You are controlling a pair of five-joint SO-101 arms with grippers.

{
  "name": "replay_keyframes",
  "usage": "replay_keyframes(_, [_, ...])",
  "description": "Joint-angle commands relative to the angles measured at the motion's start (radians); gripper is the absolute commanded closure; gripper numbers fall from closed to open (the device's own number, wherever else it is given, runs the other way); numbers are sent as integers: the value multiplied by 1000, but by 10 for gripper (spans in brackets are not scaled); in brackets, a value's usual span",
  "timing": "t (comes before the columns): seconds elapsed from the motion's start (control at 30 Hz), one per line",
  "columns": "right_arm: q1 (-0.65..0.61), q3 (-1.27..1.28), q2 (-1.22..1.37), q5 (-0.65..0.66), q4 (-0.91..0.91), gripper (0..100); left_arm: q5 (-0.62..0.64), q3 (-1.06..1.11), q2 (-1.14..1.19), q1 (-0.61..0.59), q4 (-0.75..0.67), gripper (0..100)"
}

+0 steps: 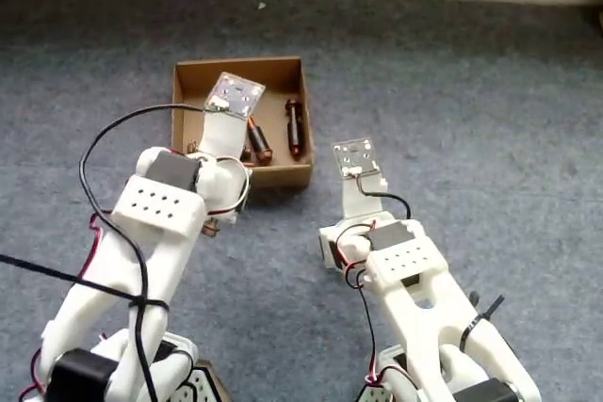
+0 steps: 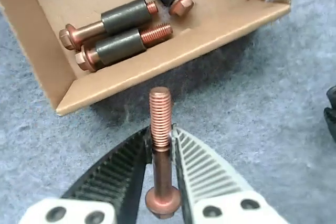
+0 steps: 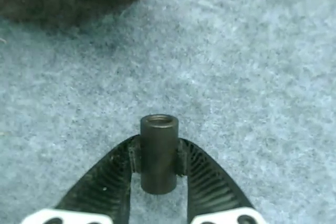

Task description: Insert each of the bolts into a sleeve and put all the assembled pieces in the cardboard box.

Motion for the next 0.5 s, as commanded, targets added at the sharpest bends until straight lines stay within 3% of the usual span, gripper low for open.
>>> replay_keyframes(0.0, [8, -2, -19, -2, -15, 993, 146, 4, -99, 8, -2, 995])
replay_keyframes(0.23, [8, -2, -19, -2, -15, 993, 221, 56, -108, -18, -43, 995])
replay_keyframes(0.47, [8, -2, -21, -2, -15, 993, 704, 163, -108, -130, -215, 995])
